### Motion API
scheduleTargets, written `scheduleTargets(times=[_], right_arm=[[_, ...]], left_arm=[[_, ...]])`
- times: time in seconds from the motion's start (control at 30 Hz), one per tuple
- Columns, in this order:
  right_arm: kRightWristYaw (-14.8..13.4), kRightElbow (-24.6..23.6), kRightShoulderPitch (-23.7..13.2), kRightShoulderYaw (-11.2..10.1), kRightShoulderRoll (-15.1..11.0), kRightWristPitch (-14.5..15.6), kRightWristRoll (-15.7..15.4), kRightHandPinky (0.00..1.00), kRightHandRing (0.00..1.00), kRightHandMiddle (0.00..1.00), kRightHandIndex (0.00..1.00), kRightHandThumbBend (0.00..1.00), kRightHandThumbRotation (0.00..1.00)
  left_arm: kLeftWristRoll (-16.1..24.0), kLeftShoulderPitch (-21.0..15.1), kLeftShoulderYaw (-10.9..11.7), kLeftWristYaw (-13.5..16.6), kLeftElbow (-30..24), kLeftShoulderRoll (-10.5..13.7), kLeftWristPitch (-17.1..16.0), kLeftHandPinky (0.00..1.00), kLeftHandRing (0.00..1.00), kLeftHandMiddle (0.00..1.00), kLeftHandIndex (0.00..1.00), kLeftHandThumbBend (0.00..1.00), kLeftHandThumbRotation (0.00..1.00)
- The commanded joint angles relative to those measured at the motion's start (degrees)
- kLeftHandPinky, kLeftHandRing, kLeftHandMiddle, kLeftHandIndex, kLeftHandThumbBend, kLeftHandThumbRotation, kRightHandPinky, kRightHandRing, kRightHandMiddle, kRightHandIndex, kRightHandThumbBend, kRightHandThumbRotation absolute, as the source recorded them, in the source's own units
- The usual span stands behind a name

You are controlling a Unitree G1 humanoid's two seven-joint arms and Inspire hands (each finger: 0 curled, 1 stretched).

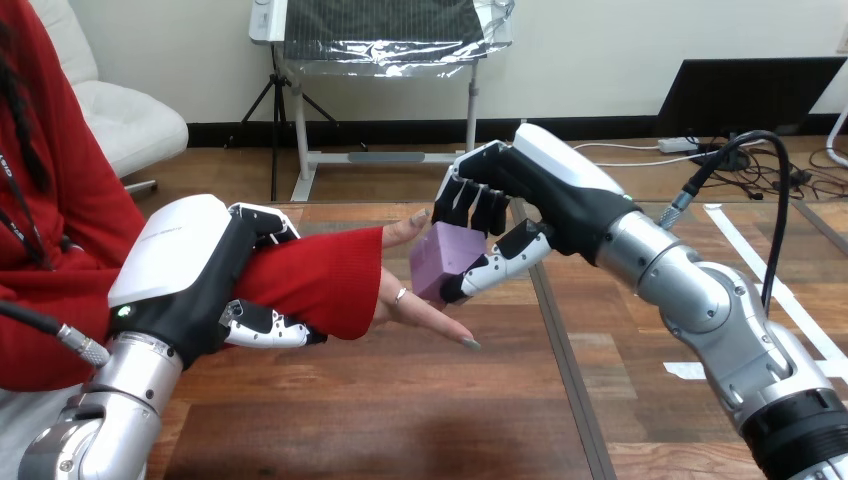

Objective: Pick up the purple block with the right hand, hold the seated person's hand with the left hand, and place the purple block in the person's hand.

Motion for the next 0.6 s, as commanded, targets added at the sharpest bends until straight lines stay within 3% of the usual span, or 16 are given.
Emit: scheduleTargets(times=[0.0,0.57], right_arm=[[-0.15,-2.89,-1.42,-0.93,1.53,-1.23,0.93,0.34,0.37,0.42,0.45,0.76,0.0],[1.85,-4.17,-0.31,-0.46,2.88,-1.06,0.79,0.34,0.36,0.41,0.44,0.75,0.0]], left_arm=[[0.05,-4.18,-0.46,1.26,-1.25,-0.61,-1.47,0.36,0.4,0.44,0.45,0.85,0.0],[0.03,-3.99,-0.12,1.62,-1.34,-0.63,-1.59,0.36,0.4,0.44,0.44,0.85,0.0]])
